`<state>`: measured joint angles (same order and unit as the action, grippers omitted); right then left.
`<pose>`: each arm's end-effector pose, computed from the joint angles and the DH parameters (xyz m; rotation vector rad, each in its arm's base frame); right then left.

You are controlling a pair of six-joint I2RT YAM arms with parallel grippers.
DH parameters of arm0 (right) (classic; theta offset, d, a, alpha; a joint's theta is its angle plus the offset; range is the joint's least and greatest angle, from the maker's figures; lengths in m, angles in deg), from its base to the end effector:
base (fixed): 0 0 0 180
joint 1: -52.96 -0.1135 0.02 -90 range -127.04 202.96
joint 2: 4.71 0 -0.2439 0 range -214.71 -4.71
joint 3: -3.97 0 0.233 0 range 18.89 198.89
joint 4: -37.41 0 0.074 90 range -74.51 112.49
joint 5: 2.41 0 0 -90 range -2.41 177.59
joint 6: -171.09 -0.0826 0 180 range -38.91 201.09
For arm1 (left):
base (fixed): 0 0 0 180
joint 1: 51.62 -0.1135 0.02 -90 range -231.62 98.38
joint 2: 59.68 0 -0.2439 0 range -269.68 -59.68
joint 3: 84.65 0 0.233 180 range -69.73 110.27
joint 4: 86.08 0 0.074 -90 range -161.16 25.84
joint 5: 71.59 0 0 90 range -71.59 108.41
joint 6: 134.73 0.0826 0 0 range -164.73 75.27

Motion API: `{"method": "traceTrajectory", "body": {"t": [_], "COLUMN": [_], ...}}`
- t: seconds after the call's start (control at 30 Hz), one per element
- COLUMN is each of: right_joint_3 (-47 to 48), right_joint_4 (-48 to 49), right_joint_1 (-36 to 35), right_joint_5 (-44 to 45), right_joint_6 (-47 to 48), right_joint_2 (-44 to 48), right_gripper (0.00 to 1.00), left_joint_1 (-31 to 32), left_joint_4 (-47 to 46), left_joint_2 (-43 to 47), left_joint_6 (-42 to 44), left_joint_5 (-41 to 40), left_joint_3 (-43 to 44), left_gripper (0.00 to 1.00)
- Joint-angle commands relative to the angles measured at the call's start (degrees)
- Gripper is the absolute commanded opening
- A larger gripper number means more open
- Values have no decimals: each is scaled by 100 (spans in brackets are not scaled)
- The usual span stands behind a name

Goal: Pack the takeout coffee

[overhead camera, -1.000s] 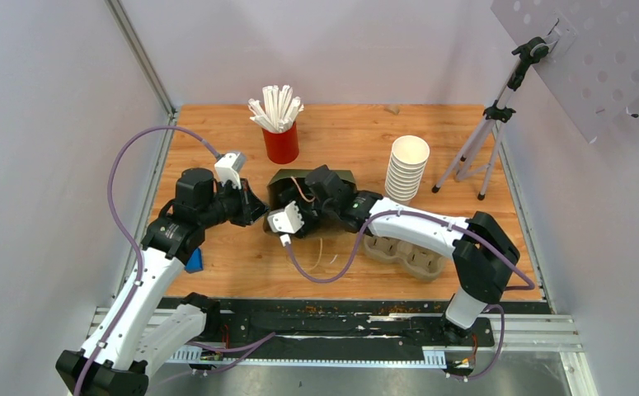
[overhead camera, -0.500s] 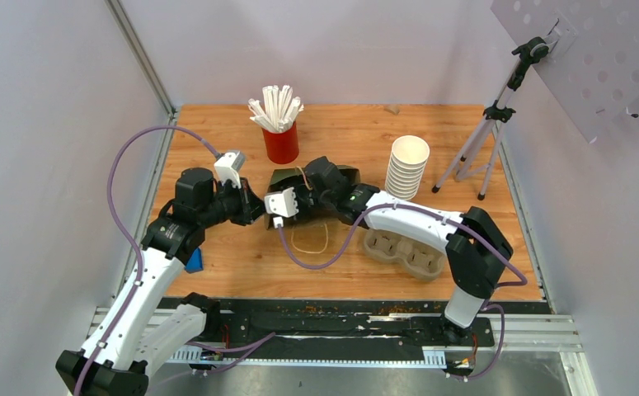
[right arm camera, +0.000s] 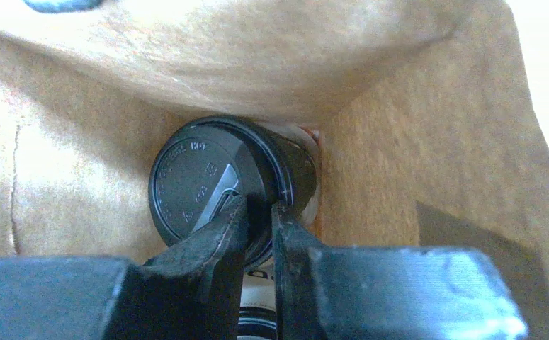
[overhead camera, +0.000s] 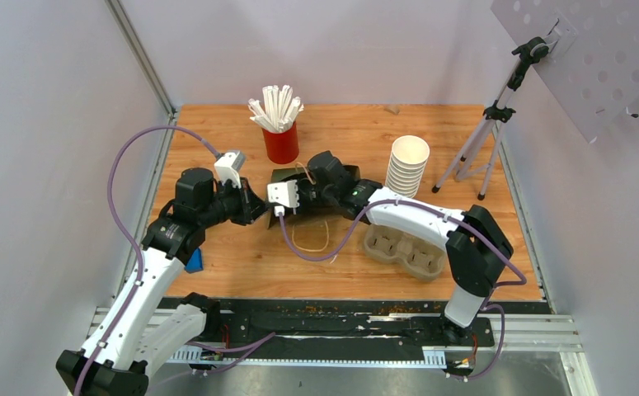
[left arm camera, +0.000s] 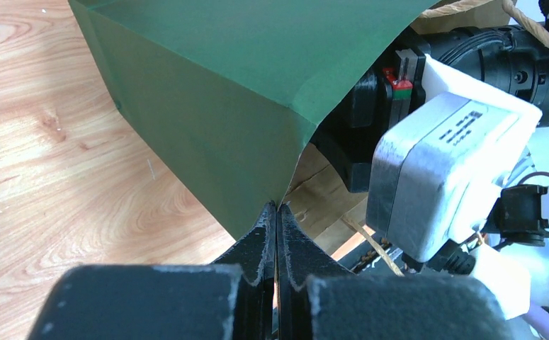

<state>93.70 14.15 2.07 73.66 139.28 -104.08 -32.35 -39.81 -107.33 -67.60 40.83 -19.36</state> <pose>0.2488 0.3376 0.2314 -1.8145 1.1188 0.1856 0.1876 -0.0989 0.2923 0.1832 2.1339 -0.8472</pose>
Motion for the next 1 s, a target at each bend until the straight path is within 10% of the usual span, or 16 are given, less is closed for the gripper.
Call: {"method": "traceTrajectory", "body": {"t": [0.0,0.43,0.67,0.97], "right_joint_3": [241,258,-3,218], "right_joint_4": [-16,-153,47,25], "right_joint_1": [83,133,133,132], "right_joint_5": [-217,-233,-512,-330], "right_joint_6": [-373,-1163,-823,-796], "right_joint_2": [50,39,238,38], "right_gripper": [18,18,45,43], "left_joint_1": [16,16,16,16], "left_joint_4": [-111,-63,-70,-78], "left_joint_2": [95,98,75,58], "left_joint_6": [-42,11,20,20], "left_joint_5": [66,26,28,38], "left_joint_3": [17,52,61,74], "left_gripper": [0,0,0,0]}}
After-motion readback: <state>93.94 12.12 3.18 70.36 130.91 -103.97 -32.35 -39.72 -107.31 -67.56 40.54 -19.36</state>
